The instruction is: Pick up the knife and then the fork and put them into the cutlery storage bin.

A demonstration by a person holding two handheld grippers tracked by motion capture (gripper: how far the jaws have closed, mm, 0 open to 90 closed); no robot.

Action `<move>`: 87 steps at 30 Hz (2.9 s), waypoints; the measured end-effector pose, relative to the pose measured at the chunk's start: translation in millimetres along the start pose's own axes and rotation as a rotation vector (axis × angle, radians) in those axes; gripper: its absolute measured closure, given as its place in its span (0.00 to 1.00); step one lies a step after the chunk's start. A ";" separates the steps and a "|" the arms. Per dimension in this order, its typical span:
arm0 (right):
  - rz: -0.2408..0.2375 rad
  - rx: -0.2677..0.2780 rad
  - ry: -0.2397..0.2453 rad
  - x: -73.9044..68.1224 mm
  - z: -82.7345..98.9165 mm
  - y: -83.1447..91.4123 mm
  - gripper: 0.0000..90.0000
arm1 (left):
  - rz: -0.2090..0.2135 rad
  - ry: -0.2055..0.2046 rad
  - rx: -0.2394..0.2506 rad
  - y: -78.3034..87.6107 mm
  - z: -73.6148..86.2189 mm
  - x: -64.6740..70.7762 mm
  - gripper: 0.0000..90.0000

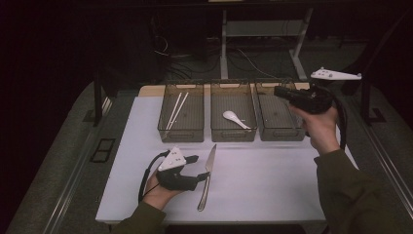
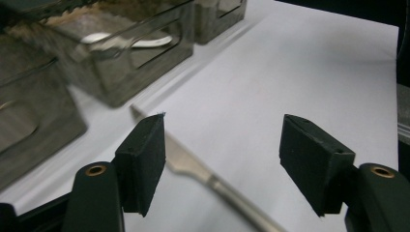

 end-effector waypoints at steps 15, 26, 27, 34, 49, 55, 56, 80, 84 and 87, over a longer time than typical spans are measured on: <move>0.137 -0.247 -0.070 73.1 55.5 -53.2 0.98 | -0.021 0.017 0.007 17.3 9.0 -11.6 0.28; 0.166 -0.361 -0.139 90.9 91.8 -70.3 0.91 | -0.015 0.016 0.000 16.2 9.6 -10.9 0.28; 0.181 -0.388 -0.126 91.2 95.3 -72.9 0.85 | -0.014 0.016 0.003 16.1 9.4 -11.0 0.27; 0.178 -0.423 -0.118 88.1 105.6 -77.5 0.67 | -0.012 0.018 -0.005 15.9 10.1 -10.6 0.27; 0.021 -0.316 -0.028 30.8 95.2 -32.3 0.37 | -0.042 0.020 -0.083 3.9 18.1 -11.8 0.49; -0.030 -0.313 0.050 -7.1 113.1 -8.7 0.33 | -0.114 0.027 -0.097 -13.9 9.7 -26.9 0.73; -0.035 -0.309 0.061 -12.5 116.8 -5.4 0.33 | -0.119 0.027 -0.104 -17.6 8.9 -28.7 0.78; -0.106 -0.314 0.052 -68.2 180.0 42.1 0.28 | -0.140 -0.002 -0.258 -91.2 9.7 -34.6 0.99; -0.109 -0.318 0.058 -68.8 181.2 40.7 0.27 | -0.085 -0.034 -0.268 -102.4 7.9 -20.1 0.99; -0.111 -0.321 0.054 -69.4 181.9 39.8 0.27 | -0.040 -0.056 -0.275 -106.5 8.9 -10.0 0.99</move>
Point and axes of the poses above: each handheld gripper's, and its own axes: y roughly backward along the jaws, z roughly out of its underside, x roughly to its right, the point moved 9 cm from there along -y, roughly forward along the jaws, and after that the axes turned 13 degrees about y, right-handed, at the moved point
